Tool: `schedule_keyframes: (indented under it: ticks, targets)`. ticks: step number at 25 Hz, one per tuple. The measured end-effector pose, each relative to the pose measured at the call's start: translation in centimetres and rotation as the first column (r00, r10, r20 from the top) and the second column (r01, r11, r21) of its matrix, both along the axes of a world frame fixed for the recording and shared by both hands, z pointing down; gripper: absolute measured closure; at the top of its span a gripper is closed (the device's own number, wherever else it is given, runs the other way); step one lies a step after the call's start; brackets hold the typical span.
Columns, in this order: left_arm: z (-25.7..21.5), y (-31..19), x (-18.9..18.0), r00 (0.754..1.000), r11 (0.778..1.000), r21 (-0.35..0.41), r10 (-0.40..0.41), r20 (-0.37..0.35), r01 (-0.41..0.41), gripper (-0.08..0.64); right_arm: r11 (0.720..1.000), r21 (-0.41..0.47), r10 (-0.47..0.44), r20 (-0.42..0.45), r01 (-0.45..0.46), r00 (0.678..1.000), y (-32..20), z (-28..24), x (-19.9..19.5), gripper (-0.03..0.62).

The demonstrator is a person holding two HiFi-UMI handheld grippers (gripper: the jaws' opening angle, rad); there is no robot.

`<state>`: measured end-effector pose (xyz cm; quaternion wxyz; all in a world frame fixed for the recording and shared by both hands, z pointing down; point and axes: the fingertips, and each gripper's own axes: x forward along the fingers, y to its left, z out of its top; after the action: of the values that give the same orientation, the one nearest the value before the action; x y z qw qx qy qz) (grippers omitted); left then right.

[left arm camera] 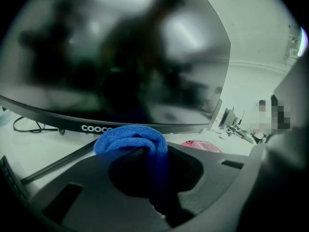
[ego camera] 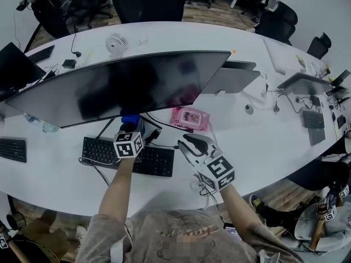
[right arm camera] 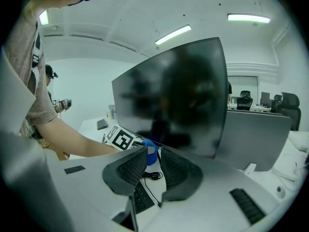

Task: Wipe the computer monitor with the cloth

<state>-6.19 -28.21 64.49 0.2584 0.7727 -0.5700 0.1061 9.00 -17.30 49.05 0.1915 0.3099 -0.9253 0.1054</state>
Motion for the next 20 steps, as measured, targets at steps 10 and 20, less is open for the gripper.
schedule_keyframes:
  ticks: [10,20]
  targets:
    - [0.0,-1.2,5.2,0.999,0.999,-0.003,0.05,0.002,-0.05,0.512,1.0,0.0,0.026,0.027,-0.026,0.999,-0.5,0.0,3.7,0.497]
    - [-0.1,-2.5,11.1,0.995,0.995,-0.009,0.096,-0.02,-0.097,0.512,0.998,-0.012,0.058,0.044,-0.058,0.997,-1.5,0.5,7.7,0.497]
